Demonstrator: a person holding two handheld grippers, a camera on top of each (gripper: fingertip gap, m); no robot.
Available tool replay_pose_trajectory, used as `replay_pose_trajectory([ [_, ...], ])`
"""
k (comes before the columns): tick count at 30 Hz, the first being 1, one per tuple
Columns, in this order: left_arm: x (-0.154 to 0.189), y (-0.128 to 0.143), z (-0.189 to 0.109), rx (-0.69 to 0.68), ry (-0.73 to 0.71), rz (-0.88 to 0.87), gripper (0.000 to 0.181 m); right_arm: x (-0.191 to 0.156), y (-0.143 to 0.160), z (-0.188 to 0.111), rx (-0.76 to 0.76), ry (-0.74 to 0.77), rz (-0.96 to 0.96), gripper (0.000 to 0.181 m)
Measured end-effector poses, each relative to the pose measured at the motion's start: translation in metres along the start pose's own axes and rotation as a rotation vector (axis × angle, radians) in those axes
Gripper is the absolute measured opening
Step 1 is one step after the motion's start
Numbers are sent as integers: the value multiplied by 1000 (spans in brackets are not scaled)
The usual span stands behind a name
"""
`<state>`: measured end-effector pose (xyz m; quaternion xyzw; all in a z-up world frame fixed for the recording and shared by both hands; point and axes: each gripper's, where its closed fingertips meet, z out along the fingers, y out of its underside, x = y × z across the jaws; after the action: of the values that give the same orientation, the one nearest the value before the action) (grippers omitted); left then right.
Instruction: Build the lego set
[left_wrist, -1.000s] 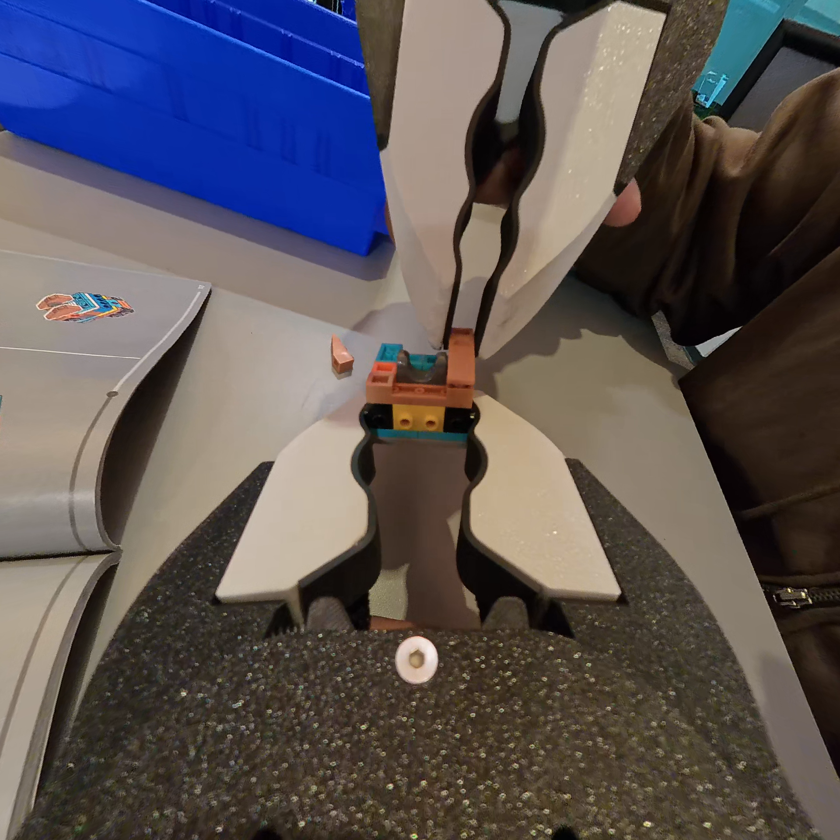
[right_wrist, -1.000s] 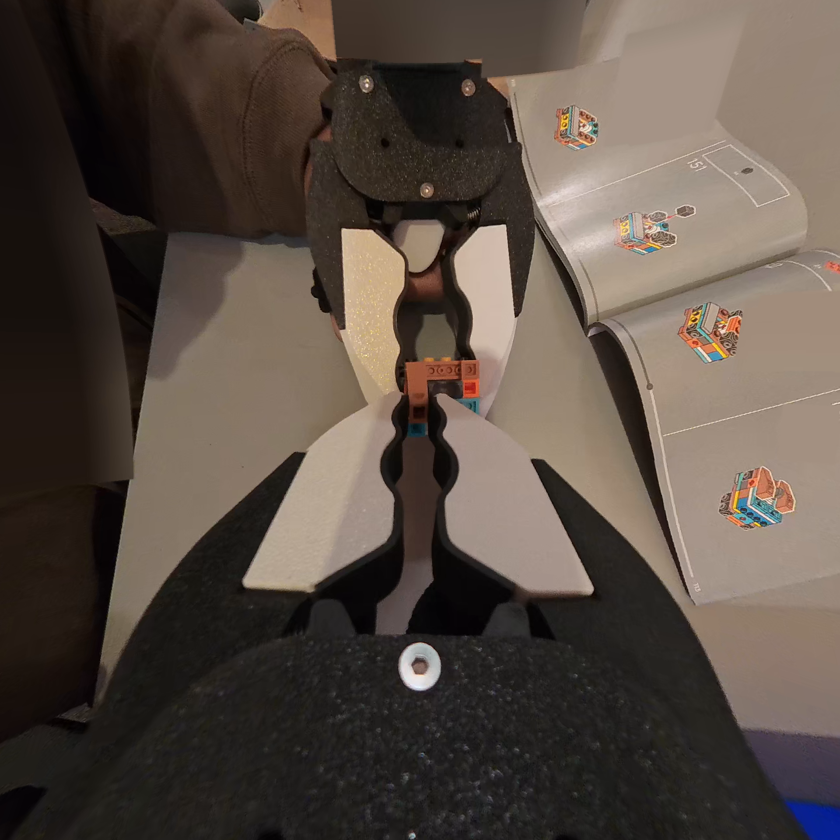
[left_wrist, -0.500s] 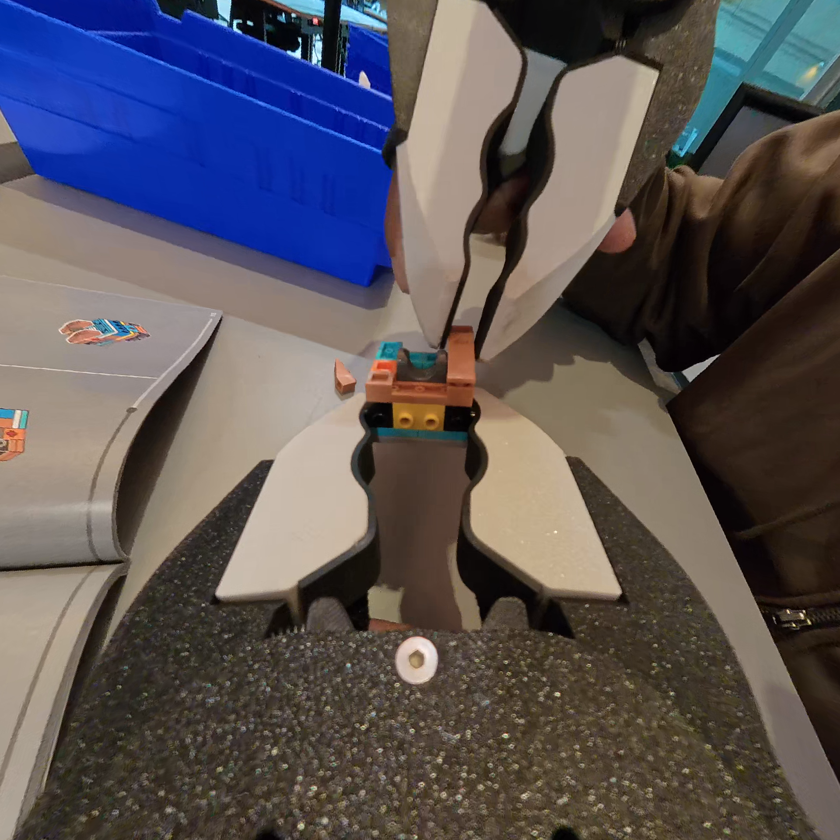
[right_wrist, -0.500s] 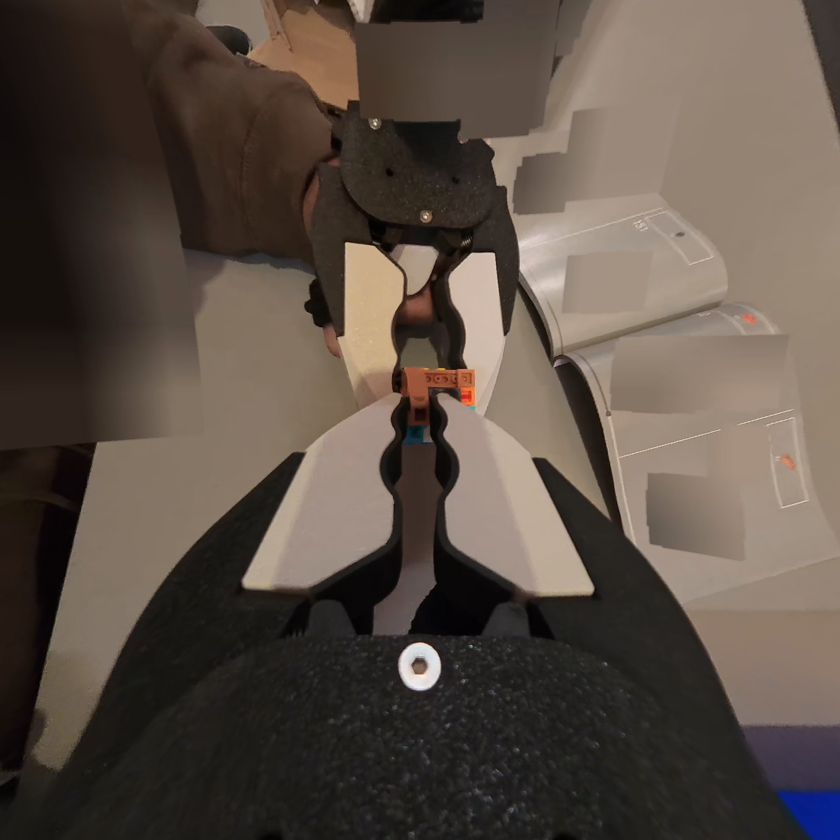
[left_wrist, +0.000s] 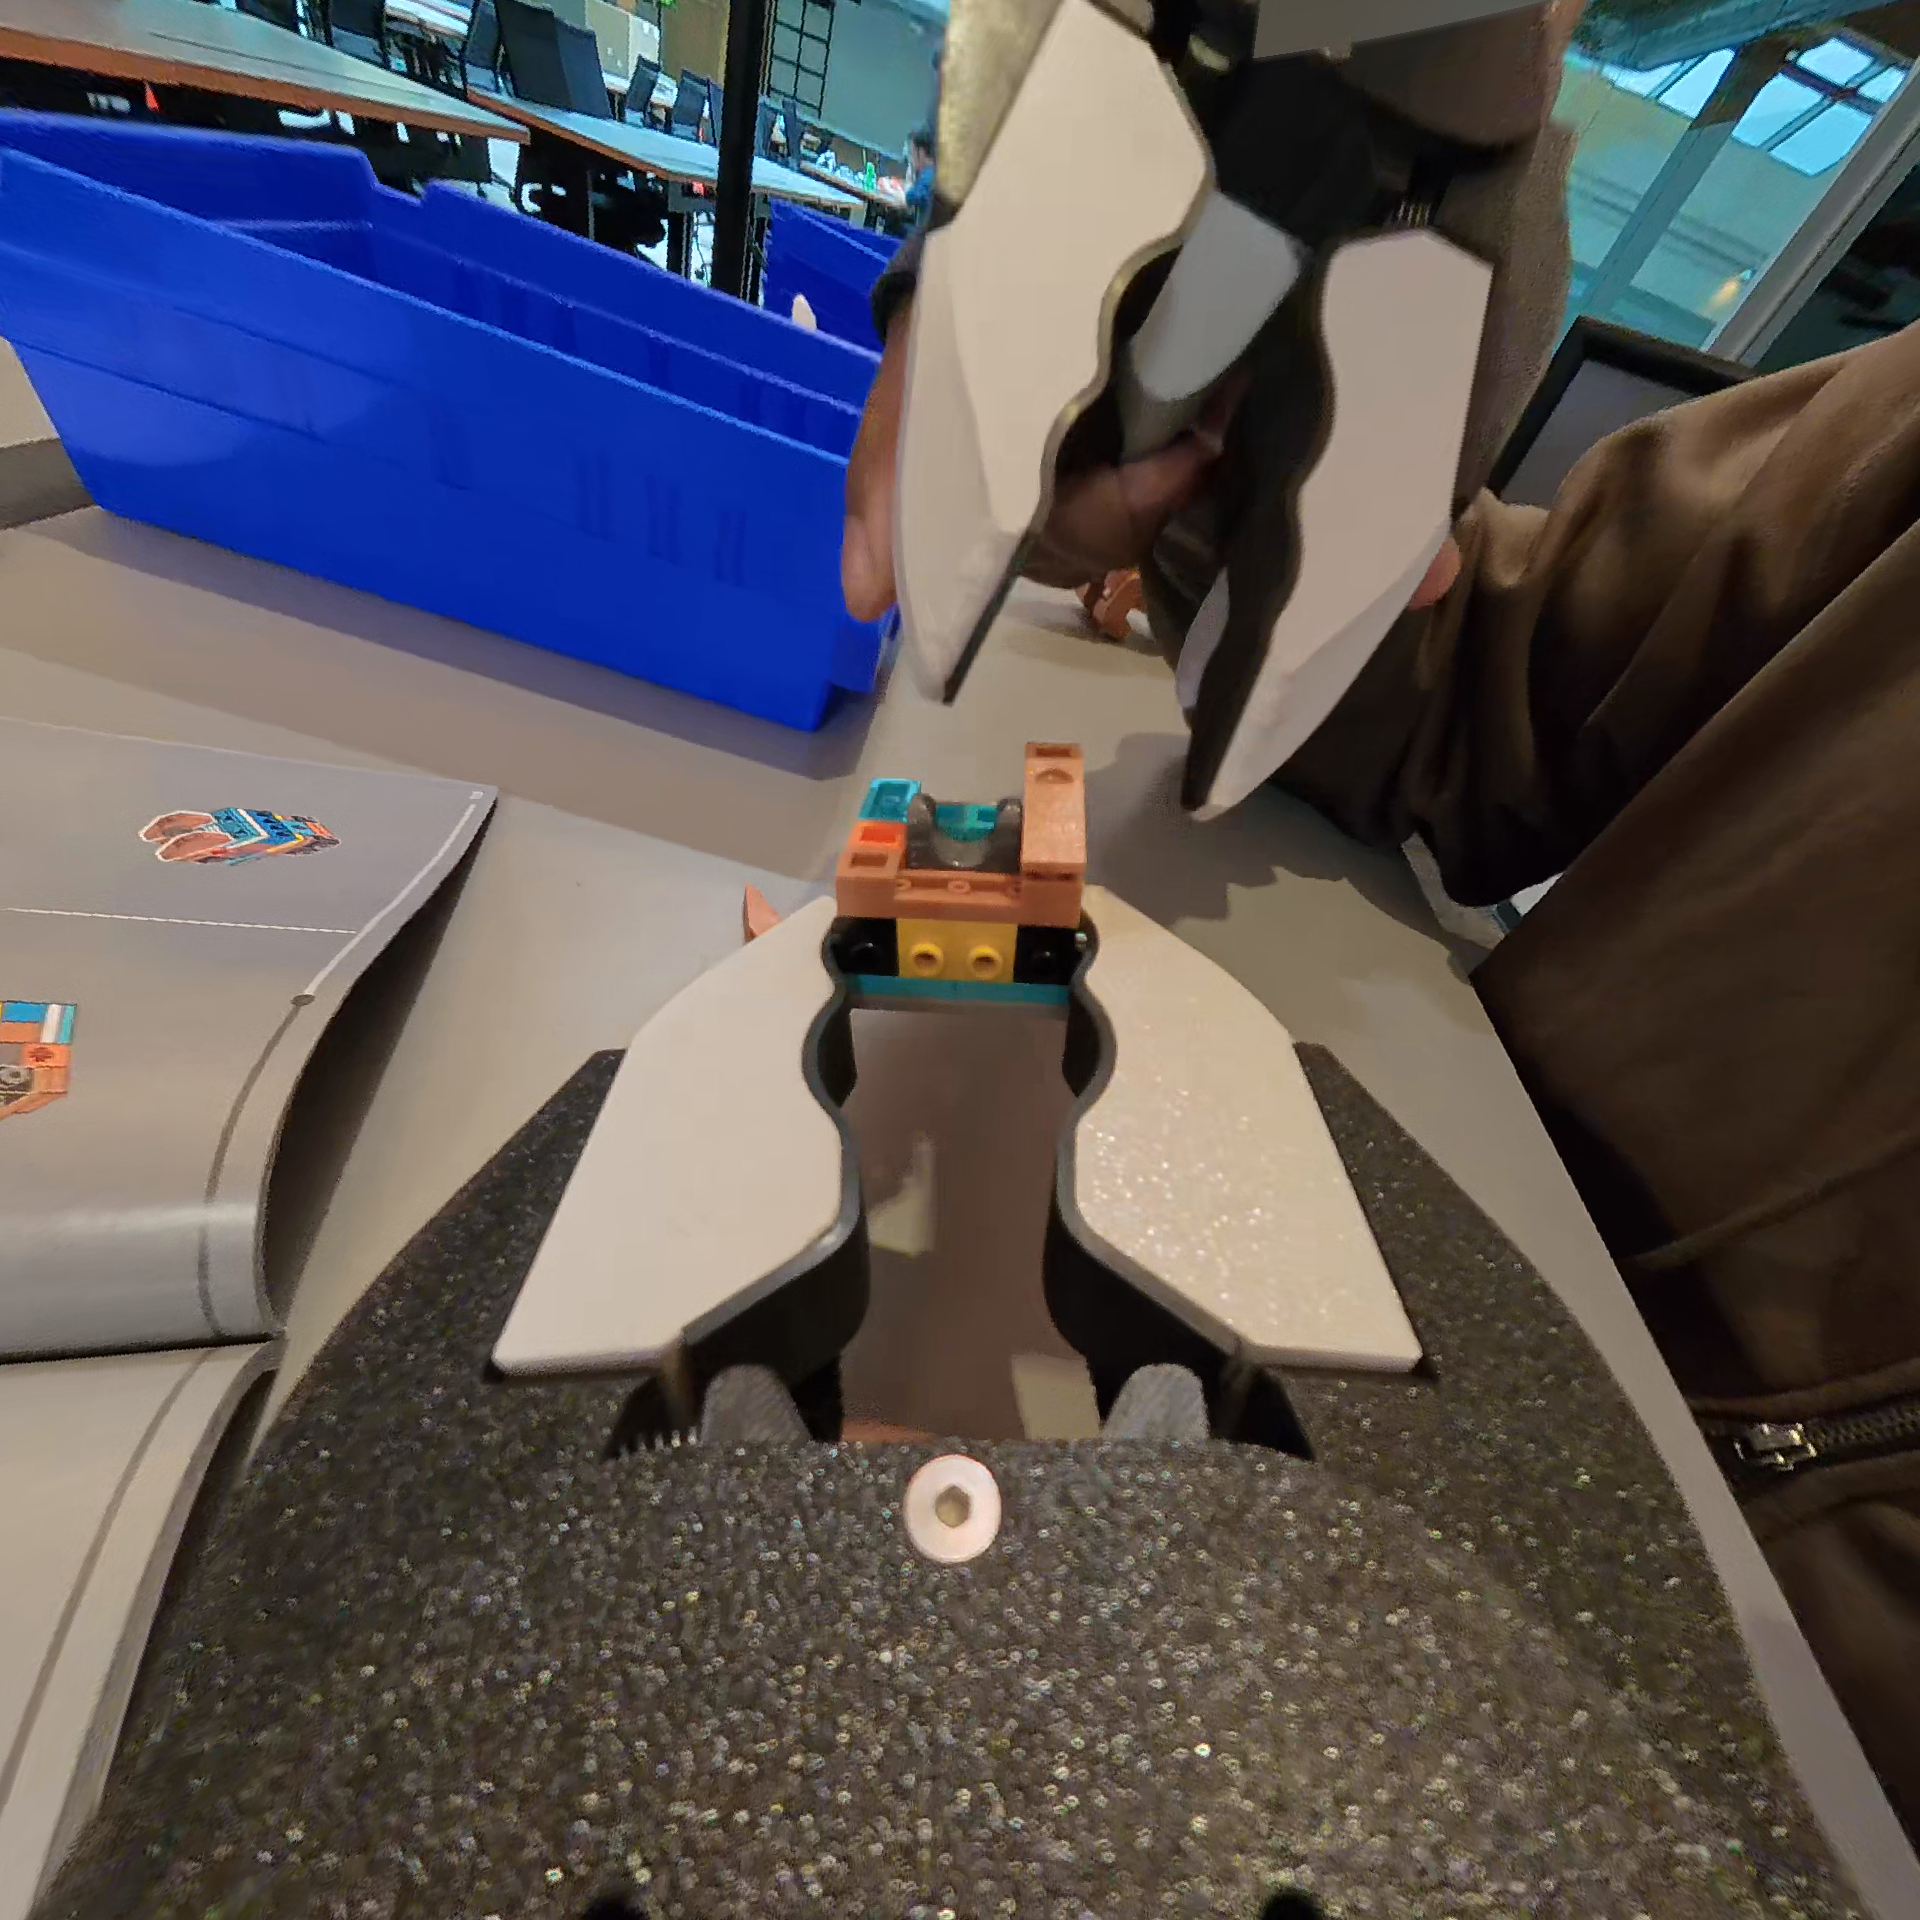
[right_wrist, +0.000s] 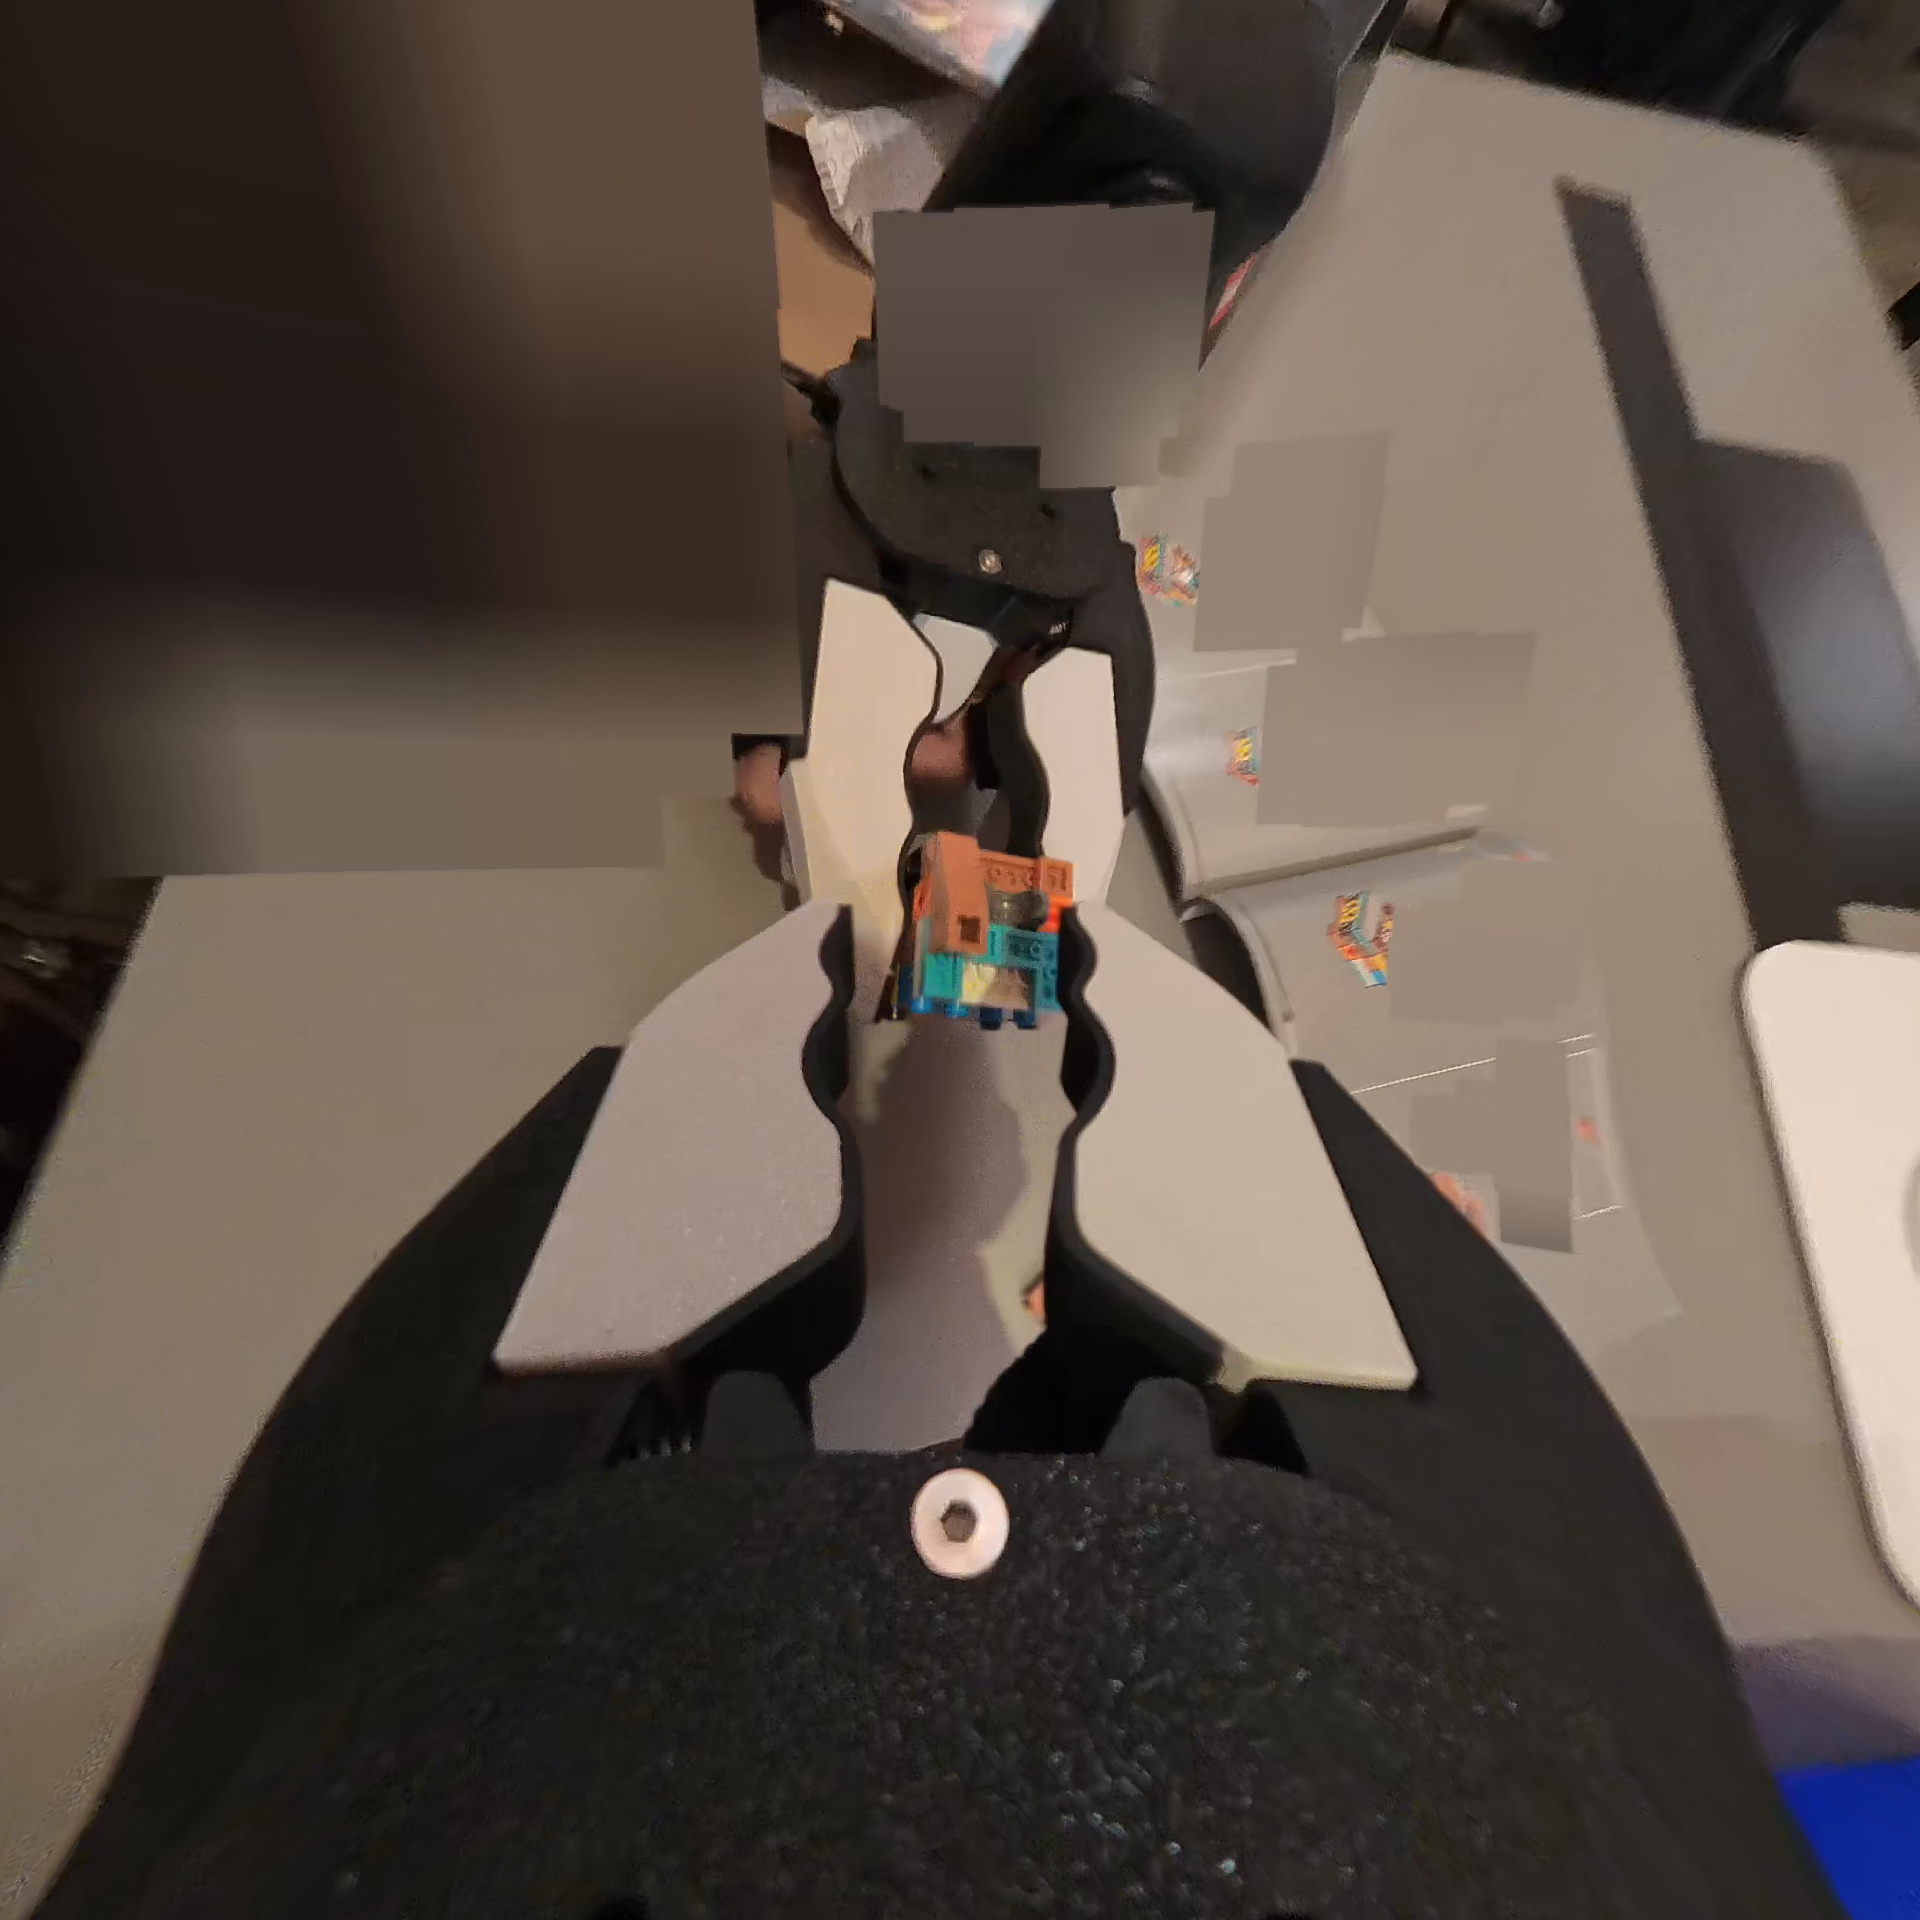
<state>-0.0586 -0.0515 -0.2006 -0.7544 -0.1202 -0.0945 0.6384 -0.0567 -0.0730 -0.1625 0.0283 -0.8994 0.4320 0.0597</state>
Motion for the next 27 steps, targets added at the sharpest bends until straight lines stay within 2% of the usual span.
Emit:
replay_pose_trajectory([
  [3, -1, -11, -7, 57, 13, -20, 37, 3, -3, -7, 92, 103, -141, 47],
  [5, -1, -20, -14, 115, 32, -31, 37, 9, -4, -11, 171, 175, -163, 48],
  [9, 5, -33, -23, 205, 55, 58, 37, 14, -7, -14, 349, 145, 82, 45],
  [12, 13, -34, -22, 223, 91, 84, 37, 8, -11, -16, 459, 68, 200, 45],
  [20, 24, -19, -6, 148, 117, 135, 37, -9, -2, -6, 481, -1, 291, 48],
  [27, 28, -11, 0, 90, 110, 178, 37, -17, 3, 3, 467, -35, 305, 42],
])
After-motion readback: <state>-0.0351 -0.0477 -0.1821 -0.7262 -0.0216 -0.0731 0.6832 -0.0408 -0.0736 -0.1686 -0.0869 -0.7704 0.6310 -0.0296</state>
